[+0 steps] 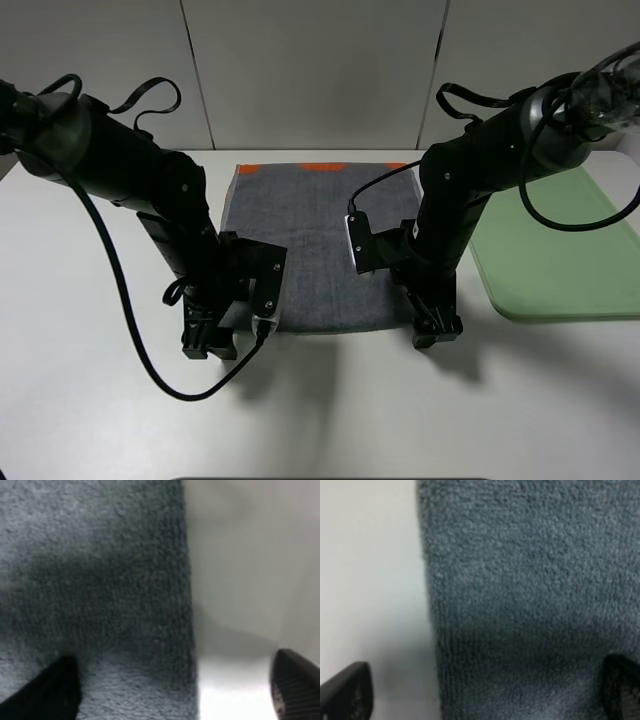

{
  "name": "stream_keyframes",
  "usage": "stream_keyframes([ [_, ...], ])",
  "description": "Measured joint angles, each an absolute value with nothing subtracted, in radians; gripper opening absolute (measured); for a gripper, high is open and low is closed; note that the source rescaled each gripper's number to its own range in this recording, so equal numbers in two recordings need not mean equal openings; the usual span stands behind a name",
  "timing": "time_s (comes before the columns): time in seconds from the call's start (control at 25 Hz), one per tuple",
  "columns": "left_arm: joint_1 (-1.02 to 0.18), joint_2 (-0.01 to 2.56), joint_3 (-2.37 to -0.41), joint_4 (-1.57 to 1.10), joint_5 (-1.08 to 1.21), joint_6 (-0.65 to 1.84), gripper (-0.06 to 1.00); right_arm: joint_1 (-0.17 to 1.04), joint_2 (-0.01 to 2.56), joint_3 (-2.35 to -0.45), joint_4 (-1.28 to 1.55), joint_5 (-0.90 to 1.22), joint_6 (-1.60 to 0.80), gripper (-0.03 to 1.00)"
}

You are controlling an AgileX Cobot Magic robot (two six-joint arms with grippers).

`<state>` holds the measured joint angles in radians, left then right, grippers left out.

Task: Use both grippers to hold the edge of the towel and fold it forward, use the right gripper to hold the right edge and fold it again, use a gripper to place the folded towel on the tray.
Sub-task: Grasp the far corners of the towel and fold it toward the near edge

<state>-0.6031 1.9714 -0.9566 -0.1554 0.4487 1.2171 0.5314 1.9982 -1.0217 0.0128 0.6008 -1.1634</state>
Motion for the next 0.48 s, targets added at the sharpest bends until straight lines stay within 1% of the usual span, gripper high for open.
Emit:
stream_keyframes([
  [0.08,-0.603,1.971,-0.957,-0.155,0.443,1.216,0.68,0.531,1.998,-1.022,0.018,0.601,-1.163,1.0],
  [0.28,-0.603,1.972,-0.957,-0.155,0.44,1.216,0.47,0.531,1.998,-1.022,0.029,0.6,-1.166,0.99],
  [0.4,-0.603,1.972,-0.957,-0.155,0.439,1.216,0.37,0.531,1.998,-1.022,0.038,0.591,-1.169,0.89],
  [0.48,-0.603,1.972,-0.957,-0.155,0.439,1.216,0.29,0.531,1.998,-1.022,0.042,0.584,-1.169,0.79],
])
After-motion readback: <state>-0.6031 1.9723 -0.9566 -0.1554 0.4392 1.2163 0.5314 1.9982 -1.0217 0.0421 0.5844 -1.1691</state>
